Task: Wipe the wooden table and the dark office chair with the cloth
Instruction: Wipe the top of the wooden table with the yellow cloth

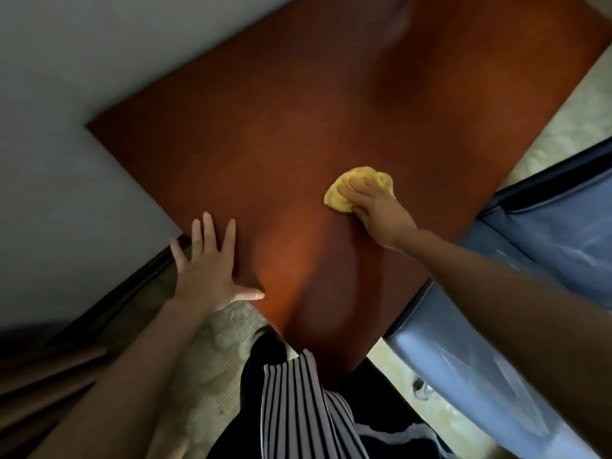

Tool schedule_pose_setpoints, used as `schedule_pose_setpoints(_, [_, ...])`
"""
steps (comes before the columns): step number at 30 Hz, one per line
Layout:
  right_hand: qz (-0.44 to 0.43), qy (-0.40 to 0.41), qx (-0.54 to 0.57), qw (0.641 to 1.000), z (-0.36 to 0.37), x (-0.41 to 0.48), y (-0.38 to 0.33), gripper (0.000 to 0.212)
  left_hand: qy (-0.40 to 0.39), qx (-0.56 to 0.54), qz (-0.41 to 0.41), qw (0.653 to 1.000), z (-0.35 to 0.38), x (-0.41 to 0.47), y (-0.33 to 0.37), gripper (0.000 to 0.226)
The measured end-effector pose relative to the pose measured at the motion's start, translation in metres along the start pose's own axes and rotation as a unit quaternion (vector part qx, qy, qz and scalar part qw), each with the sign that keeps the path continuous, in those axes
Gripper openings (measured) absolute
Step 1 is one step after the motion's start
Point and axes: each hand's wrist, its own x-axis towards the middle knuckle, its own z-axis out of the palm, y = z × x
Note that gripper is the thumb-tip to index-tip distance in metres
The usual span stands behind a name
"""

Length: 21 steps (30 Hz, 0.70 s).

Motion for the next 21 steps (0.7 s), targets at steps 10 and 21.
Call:
schedule_pose_setpoints(10, [-0.092, -0.058, -0.09, 0.99, 0.025, 0.035, -0.089, 0.05, -0.017, -0.012, -0.038, 0.999, -0.008, -0.005, -0.002, 0.14])
schedule_pose_setpoints(21, [-0.303, -0.032, -0.048, 0.951, 0.074, -0.094, -0.092, 0.035, -0.041, 0.033, -0.025, 0.998, -0.026, -0.013, -0.004, 0.14])
